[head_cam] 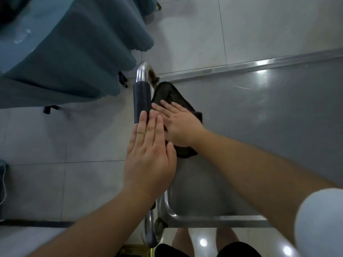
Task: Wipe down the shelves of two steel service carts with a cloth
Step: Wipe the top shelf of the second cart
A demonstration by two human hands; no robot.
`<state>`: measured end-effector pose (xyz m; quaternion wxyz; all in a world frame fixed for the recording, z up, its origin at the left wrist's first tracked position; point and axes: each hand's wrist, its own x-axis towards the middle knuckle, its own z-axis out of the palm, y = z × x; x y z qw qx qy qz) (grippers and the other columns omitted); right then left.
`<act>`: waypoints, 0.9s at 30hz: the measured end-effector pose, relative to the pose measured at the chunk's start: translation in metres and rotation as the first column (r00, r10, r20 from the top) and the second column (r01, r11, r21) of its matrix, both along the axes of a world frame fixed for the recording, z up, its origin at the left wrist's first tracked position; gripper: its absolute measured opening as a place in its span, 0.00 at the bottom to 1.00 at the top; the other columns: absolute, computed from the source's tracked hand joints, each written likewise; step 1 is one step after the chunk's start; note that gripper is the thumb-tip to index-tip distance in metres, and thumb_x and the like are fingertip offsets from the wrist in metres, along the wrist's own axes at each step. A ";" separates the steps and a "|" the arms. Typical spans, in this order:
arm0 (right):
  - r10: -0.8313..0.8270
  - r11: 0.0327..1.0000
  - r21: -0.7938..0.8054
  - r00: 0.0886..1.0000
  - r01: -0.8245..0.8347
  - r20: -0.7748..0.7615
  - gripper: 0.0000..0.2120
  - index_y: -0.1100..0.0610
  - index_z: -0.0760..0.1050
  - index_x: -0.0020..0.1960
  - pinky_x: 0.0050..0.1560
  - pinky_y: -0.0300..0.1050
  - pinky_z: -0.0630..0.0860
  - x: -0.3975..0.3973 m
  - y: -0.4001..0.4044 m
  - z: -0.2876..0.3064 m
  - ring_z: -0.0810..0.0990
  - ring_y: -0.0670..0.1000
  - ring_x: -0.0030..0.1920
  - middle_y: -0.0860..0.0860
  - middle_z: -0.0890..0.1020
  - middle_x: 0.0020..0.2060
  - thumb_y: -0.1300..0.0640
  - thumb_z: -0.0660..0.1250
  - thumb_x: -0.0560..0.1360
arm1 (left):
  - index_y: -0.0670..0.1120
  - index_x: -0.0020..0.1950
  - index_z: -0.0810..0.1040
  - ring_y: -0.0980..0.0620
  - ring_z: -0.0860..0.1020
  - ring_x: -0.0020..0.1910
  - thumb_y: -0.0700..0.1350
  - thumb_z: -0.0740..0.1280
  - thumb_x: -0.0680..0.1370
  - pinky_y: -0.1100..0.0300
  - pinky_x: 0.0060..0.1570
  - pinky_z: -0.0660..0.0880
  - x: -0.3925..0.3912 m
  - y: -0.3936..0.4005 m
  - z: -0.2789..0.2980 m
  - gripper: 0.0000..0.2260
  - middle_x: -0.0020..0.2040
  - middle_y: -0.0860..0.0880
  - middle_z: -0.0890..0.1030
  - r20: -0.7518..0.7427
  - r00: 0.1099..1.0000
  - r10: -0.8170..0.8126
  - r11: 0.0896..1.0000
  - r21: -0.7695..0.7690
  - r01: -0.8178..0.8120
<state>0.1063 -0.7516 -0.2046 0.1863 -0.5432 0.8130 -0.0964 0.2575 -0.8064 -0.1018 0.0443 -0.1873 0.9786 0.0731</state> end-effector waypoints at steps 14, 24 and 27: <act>-0.988 0.112 0.047 0.116 0.993 -0.101 0.38 0.56 0.50 0.86 0.83 0.59 0.47 -0.194 0.154 -0.008 0.47 0.58 0.85 0.52 0.51 0.85 0.39 0.48 0.81 | 0.43 0.86 0.53 0.53 0.39 0.85 0.55 0.49 0.85 0.52 0.84 0.40 -0.002 -0.001 0.005 0.31 0.87 0.47 0.50 -0.003 1.000 -0.003 0.997 0.076 0.003; -0.618 0.786 -0.001 0.786 0.618 0.015 0.39 0.55 0.47 0.86 0.83 0.58 0.42 -0.045 -0.050 -0.009 0.44 0.55 0.85 0.52 0.48 0.86 0.35 0.46 0.83 | 0.42 0.85 0.58 0.52 0.45 0.86 0.54 0.47 0.87 0.53 0.84 0.43 0.000 -0.001 0.002 0.29 0.86 0.46 0.56 -0.083 0.995 0.052 0.995 0.092 -0.045; -0.506 0.862 0.032 0.863 0.506 0.004 0.36 0.55 0.42 0.86 0.84 0.58 0.43 -0.013 -0.057 -0.011 0.42 0.55 0.85 0.52 0.44 0.86 0.40 0.39 0.82 | 0.42 0.86 0.57 0.52 0.46 0.86 0.55 0.46 0.86 0.52 0.84 0.45 -0.003 -0.001 0.004 0.30 0.87 0.46 0.55 -0.079 0.995 0.063 0.991 0.119 -0.054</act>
